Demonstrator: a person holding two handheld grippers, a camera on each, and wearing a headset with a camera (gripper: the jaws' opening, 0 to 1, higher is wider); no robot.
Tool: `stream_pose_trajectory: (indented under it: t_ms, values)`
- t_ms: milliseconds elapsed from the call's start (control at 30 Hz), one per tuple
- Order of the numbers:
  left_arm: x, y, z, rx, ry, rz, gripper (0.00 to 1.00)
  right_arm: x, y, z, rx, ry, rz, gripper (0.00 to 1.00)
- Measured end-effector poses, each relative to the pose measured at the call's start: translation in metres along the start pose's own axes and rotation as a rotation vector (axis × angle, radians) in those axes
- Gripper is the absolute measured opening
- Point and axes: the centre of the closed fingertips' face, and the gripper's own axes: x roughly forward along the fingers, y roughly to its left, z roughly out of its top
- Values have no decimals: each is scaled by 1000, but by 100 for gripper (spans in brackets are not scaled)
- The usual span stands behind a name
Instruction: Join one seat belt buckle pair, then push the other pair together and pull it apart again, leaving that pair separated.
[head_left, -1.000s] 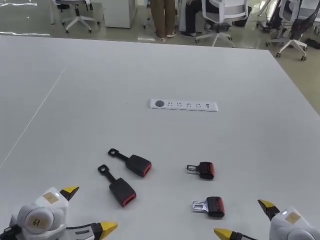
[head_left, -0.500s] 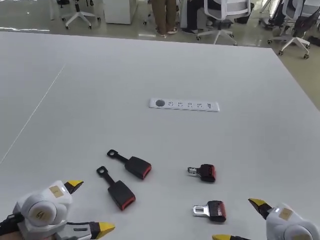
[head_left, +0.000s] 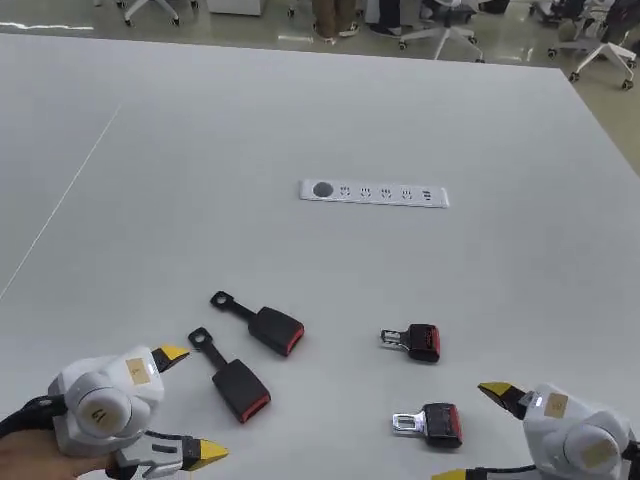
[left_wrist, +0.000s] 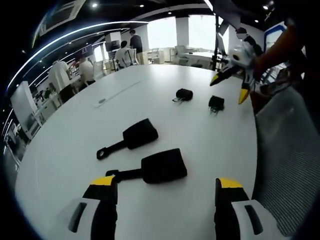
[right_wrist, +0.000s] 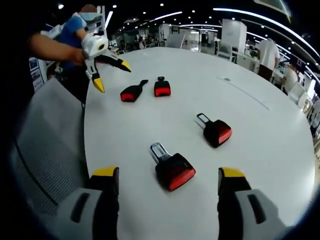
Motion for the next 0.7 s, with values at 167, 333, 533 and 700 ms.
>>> stream_pose_trajectory:
  t_ms: [167, 333, 533, 700]
  values:
    - [16, 0, -2, 96, 45, -70, 79, 8, -1, 0, -30, 29, 78, 80]
    - [30, 4, -5, 182, 86, -126, 78, 14, -1, -4, -80, 78, 145, 75]
    - [45, 5, -8, 345, 146, -215, 72, 19, -3, -5, -118, 106, 208, 71]
    - [54, 10, -15, 500, 211, -280, 67, 22, -5, -5, -136, 122, 242, 70]
